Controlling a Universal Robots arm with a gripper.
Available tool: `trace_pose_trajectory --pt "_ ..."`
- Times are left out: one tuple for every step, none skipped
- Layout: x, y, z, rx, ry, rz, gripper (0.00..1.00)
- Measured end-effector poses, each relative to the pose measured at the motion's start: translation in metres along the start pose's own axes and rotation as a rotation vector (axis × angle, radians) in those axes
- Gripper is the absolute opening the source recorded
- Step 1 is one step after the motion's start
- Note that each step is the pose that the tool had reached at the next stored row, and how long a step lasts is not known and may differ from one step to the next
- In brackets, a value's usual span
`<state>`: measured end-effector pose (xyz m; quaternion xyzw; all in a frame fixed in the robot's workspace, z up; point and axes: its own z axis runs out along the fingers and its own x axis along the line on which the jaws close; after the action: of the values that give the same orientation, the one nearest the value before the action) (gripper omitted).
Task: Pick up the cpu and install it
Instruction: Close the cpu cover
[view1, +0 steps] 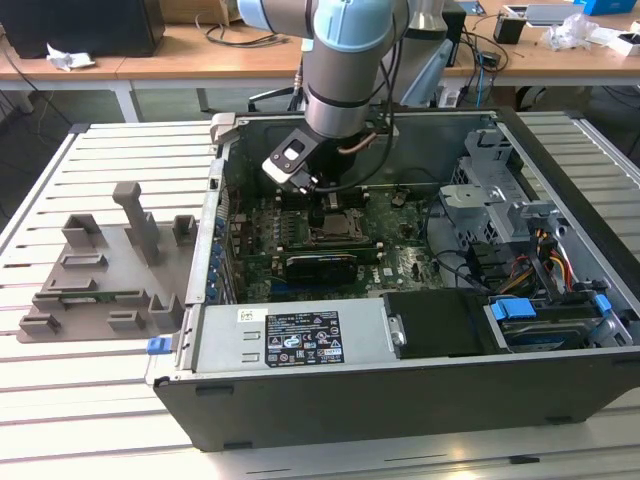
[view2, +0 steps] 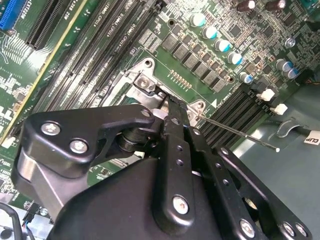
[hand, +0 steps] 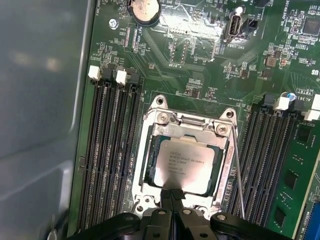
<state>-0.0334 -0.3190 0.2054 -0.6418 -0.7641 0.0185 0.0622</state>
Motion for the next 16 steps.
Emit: trace_pose_trajectory --pt "-0.0001 0.0005 0.0000 -0.0001 0.0004 0.000 0.11" --pt "-0.0002 0.0011 -0.0001 -0.0002 0.0008 0.000 0.11" --pt "-0.0003 0.0016 -0.0003 -0.0002 0.0011 0.000 0.11" --pt "-0.0003 0.0019 -0.0007 -0.0002 0.0015 0.000 0.11" --pt "-0.0002 0.0018 -0.0018 -0.0003 0.0021 0.000 0.11" --pt "0.0002 0.0014 -0.0063 -0.0003 0.0021 0.000 0.11" --pt "0.0006 0.0008 -0.0123 -0.0004 0.0023 0.000 0.11" --pt "0.0007 0.0009 -0.0149 0.0000 0.0021 -0.001 0.11" --pt "0.0001 0.0044 -0.0155 0.0046 0.0033 0.000 0.11" --pt "-0.0005 0.0081 -0.0160 0.0115 0.0045 0.000 0.11" --pt "-0.0011 0.0112 -0.0164 0.0177 0.0054 0.001 0.11" --pt "-0.0025 0.0193 -0.0174 0.0332 0.0080 0.002 0.11" --pt "-0.0037 0.0266 -0.0182 0.0457 0.0104 0.002 0.11" --pt "-0.0046 0.0323 -0.0188 0.0548 0.0123 0.003 0.11" --pt "-0.0053 0.0364 -0.0194 0.0611 0.0133 0.003 0.11" --pt "-0.0064 0.0426 -0.0205 0.0702 0.0147 0.003 0.11"
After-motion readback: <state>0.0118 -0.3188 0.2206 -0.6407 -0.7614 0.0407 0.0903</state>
